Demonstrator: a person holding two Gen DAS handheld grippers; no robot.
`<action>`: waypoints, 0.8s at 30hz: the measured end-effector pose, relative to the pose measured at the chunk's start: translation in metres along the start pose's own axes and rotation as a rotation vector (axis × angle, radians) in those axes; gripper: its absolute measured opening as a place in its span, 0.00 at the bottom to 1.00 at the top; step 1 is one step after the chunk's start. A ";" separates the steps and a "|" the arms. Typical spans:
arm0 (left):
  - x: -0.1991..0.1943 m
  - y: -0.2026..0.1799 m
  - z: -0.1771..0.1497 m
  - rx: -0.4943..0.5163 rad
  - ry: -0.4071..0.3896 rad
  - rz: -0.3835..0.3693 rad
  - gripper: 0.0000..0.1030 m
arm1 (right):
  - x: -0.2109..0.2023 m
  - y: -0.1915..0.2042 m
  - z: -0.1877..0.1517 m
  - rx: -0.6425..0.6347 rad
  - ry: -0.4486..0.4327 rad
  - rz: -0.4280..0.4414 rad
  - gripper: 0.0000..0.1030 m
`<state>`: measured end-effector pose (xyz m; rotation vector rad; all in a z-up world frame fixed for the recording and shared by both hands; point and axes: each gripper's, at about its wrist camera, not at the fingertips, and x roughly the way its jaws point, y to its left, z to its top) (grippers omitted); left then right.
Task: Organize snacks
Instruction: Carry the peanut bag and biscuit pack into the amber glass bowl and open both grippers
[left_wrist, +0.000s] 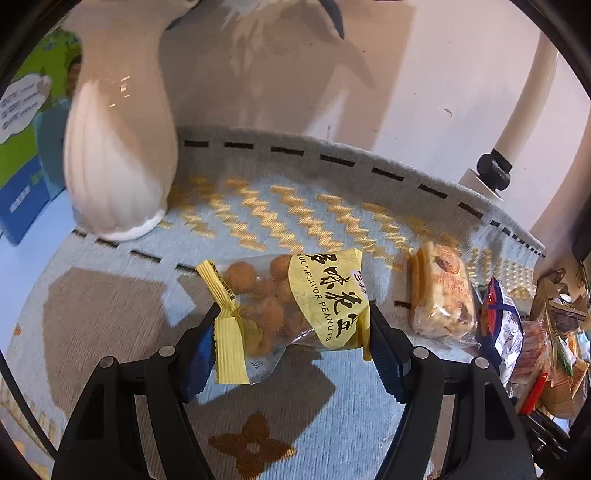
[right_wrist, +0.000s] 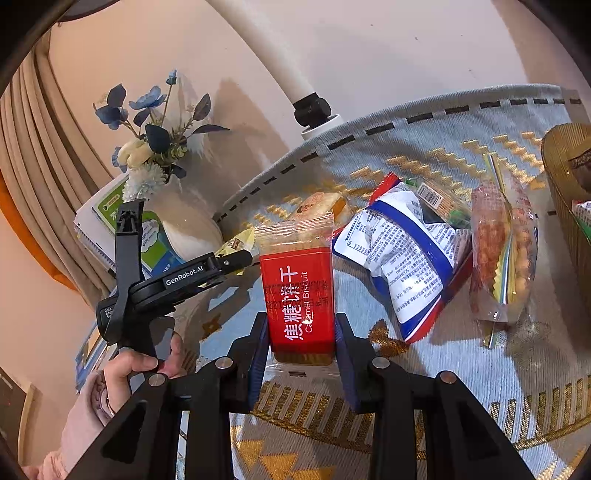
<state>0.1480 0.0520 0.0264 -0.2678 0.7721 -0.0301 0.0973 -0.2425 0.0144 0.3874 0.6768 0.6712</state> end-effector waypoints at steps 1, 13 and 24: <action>-0.001 0.001 -0.002 -0.004 0.002 0.008 0.69 | -0.001 -0.002 -0.002 0.013 0.008 0.008 0.32; -0.056 -0.097 -0.024 0.229 0.036 -0.008 0.69 | -0.084 -0.017 0.051 -0.001 0.028 0.042 0.32; -0.089 -0.278 -0.032 0.469 0.081 -0.263 0.70 | -0.181 -0.104 0.126 0.037 0.039 -0.230 0.32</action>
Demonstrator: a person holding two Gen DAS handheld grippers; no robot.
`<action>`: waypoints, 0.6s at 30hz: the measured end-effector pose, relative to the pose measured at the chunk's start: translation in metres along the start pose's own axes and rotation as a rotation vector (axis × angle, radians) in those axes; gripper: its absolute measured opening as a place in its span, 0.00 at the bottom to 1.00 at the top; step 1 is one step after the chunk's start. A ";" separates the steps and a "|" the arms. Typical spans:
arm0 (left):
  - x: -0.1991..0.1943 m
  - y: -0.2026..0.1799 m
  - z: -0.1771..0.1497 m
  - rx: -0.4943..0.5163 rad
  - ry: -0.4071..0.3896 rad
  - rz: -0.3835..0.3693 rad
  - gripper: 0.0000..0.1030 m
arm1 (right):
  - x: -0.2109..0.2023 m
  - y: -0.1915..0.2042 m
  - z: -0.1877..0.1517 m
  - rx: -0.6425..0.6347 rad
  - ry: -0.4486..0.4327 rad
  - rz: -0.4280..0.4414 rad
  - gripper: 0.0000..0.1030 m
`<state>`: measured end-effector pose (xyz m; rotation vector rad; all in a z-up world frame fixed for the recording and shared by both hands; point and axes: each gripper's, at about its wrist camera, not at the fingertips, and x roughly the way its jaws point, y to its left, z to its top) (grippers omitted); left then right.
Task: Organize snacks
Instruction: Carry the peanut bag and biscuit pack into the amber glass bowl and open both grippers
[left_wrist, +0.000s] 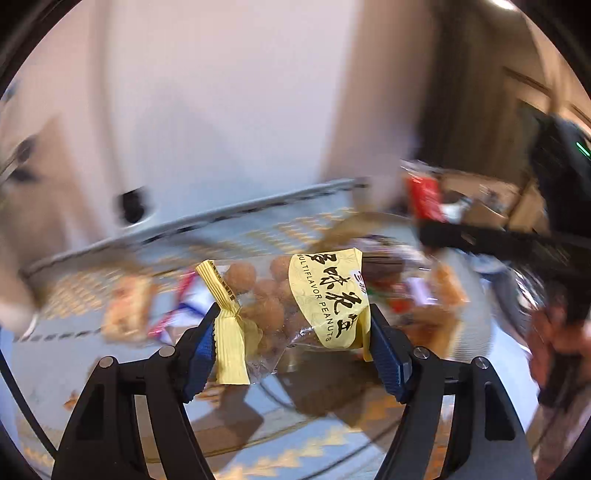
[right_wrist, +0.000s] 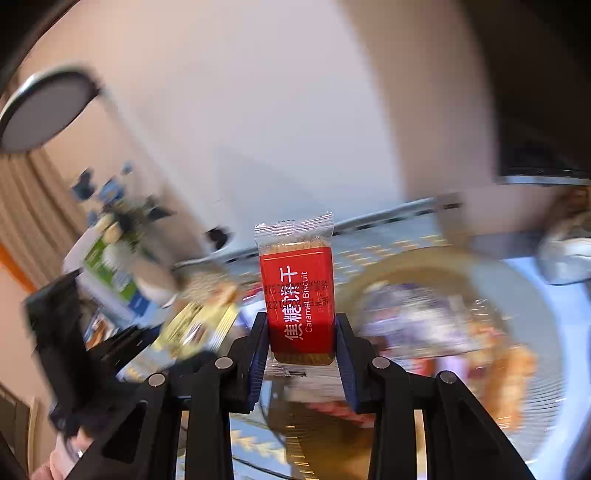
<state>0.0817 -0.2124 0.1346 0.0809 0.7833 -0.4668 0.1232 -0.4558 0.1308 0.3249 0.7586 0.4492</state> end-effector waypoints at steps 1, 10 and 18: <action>0.003 -0.013 0.002 0.017 0.008 -0.028 0.70 | -0.003 -0.010 0.004 0.008 0.004 -0.018 0.32; 0.035 -0.077 0.005 0.088 0.086 -0.158 0.80 | 0.009 -0.088 0.024 0.050 0.146 -0.173 0.47; 0.045 -0.063 0.009 0.051 0.116 -0.136 0.88 | 0.005 -0.096 0.019 0.060 0.129 -0.252 0.94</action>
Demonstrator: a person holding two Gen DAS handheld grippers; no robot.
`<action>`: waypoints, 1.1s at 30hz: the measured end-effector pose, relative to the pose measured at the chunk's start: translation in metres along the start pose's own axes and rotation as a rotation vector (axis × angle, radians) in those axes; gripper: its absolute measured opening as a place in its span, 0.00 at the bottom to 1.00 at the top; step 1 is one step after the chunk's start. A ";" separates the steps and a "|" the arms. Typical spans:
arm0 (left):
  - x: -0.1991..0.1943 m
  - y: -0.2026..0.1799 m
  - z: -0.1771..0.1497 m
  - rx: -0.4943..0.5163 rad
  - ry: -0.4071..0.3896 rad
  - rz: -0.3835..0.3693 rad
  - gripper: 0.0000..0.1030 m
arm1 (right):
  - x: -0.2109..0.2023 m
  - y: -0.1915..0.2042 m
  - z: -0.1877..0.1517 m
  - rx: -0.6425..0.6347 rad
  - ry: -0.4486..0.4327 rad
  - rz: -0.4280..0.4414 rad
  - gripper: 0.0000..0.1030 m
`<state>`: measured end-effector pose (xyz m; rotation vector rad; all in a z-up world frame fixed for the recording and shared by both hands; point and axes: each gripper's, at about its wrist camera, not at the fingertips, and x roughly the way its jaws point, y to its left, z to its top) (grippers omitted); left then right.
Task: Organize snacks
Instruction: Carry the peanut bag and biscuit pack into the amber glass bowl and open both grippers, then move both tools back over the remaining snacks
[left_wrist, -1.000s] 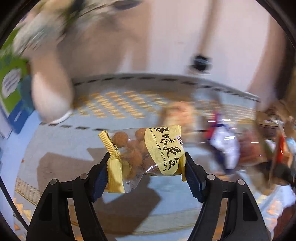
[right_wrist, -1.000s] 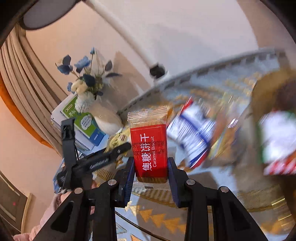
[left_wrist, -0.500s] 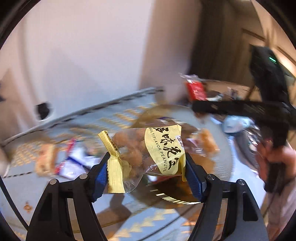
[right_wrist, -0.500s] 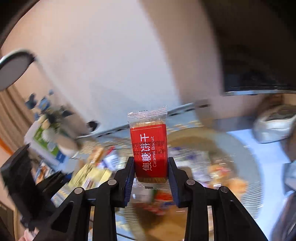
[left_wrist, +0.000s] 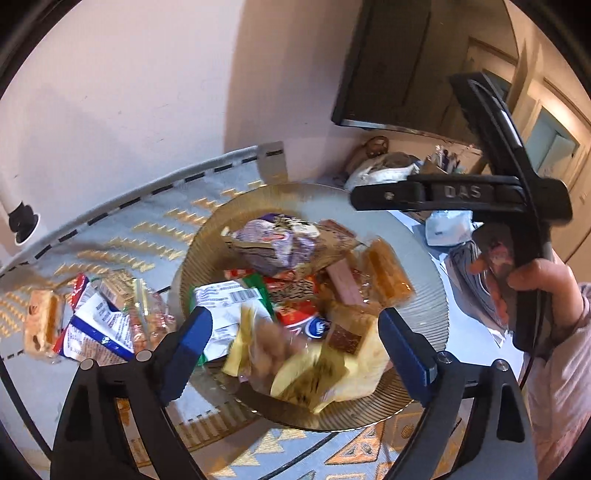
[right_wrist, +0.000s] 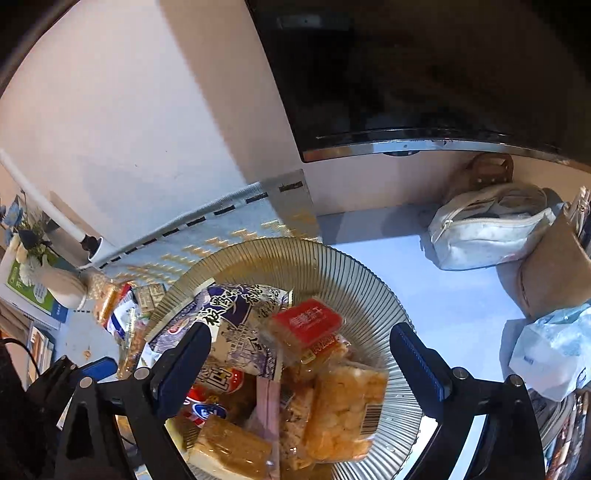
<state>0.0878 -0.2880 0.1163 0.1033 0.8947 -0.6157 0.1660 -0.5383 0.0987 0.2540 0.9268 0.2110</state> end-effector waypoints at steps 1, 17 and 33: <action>0.000 0.003 0.000 -0.008 -0.004 0.000 0.88 | -0.002 0.002 0.000 -0.001 -0.007 -0.006 0.94; -0.058 0.089 -0.002 -0.120 -0.097 0.186 0.88 | -0.037 0.113 -0.002 -0.009 -0.162 0.167 0.94; -0.089 0.237 -0.052 -0.335 -0.128 0.398 0.88 | 0.004 0.212 -0.066 0.089 -0.231 0.422 0.95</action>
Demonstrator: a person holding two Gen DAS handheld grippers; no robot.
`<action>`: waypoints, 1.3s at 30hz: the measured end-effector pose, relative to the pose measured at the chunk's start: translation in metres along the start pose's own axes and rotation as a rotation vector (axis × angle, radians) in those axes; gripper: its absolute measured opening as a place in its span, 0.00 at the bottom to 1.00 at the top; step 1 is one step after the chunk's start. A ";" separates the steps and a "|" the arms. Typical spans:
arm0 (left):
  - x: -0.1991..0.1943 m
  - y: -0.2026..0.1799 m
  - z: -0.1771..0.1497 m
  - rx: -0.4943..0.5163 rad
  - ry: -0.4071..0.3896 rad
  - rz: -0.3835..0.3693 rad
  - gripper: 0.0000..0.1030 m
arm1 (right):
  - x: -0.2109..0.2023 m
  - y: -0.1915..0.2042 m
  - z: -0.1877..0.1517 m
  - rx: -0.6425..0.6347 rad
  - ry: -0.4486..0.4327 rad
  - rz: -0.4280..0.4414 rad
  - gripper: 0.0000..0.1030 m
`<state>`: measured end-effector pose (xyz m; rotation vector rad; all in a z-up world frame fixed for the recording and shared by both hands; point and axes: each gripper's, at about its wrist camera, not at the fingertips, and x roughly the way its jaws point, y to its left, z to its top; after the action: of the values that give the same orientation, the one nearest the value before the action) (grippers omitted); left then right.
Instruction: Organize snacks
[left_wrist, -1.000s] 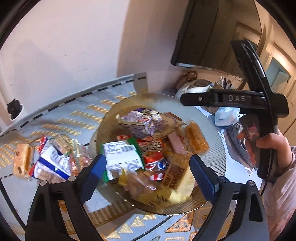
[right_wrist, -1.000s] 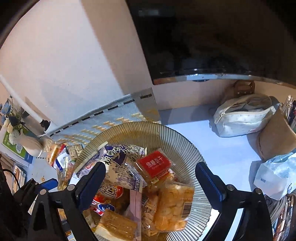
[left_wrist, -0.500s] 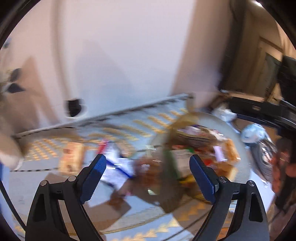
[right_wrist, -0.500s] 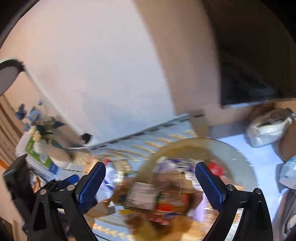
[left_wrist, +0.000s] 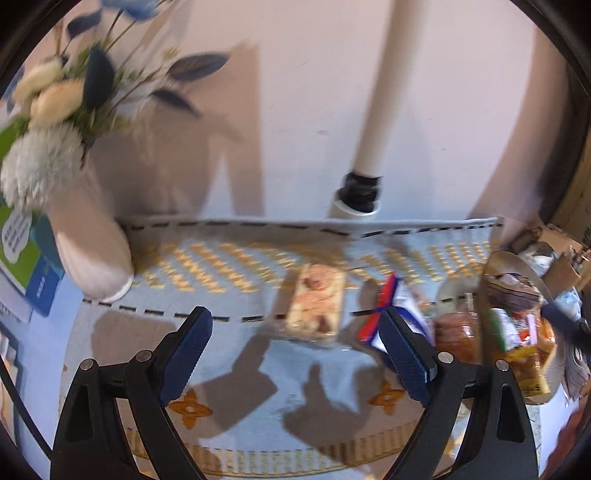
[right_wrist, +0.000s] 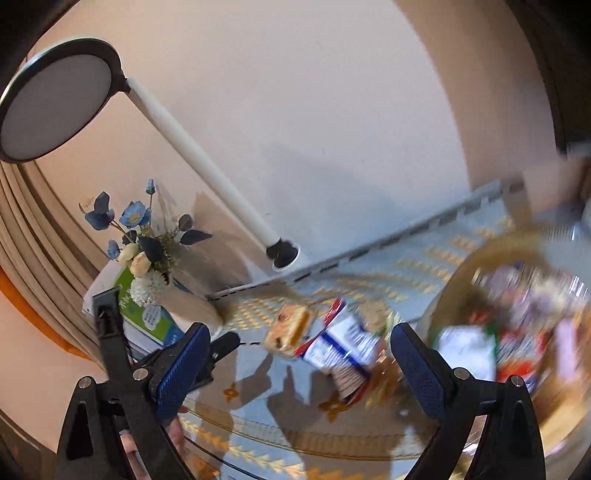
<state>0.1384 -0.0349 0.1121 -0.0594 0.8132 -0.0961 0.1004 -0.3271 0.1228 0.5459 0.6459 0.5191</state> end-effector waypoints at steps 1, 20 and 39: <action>0.005 0.005 -0.002 -0.007 0.004 0.003 0.88 | 0.003 -0.005 -0.013 0.030 -0.015 0.000 0.95; 0.089 -0.013 -0.024 0.034 0.038 0.012 0.88 | 0.027 -0.051 -0.095 0.194 -0.222 -0.178 1.00; 0.118 -0.011 -0.023 -0.022 0.013 -0.032 0.99 | 0.080 -0.071 -0.079 0.225 -0.161 -0.245 1.00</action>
<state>0.2013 -0.0587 0.0123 -0.0924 0.8265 -0.1182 0.1212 -0.3075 -0.0069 0.7014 0.6100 0.1701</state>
